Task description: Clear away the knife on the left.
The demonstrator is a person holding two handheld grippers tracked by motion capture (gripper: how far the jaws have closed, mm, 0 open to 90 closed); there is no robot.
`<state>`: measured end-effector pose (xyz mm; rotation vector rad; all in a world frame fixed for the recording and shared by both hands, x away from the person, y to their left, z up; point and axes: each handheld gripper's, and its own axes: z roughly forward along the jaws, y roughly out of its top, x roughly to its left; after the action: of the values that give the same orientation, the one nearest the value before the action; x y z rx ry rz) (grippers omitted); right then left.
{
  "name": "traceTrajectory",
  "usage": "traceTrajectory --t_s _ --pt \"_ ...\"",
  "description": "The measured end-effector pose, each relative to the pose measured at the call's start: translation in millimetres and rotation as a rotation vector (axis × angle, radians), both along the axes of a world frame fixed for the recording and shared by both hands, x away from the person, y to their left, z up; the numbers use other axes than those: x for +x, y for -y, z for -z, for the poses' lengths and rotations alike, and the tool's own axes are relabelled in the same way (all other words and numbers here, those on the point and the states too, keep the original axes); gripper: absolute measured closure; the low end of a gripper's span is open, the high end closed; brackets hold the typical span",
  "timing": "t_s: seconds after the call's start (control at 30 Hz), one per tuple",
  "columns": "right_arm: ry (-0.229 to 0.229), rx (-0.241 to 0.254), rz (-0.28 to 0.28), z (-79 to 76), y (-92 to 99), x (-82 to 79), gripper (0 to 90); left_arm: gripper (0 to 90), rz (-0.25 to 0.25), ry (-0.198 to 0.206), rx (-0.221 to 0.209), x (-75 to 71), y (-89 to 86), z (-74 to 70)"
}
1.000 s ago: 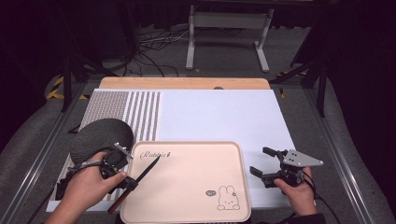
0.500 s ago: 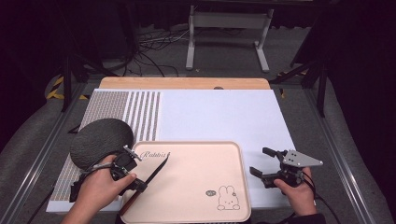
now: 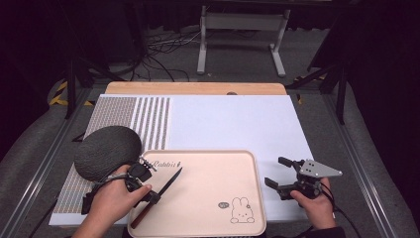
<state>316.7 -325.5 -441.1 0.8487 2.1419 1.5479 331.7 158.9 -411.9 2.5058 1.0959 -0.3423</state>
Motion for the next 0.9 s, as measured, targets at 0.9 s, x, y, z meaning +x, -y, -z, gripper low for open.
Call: traceTrajectory --t_s 0.9 --pt "-0.003 0.0 0.0 0.4 0.9 0.1 7.0 77.7 -0.006 -0.024 0.016 9.6 11.2 19.0"
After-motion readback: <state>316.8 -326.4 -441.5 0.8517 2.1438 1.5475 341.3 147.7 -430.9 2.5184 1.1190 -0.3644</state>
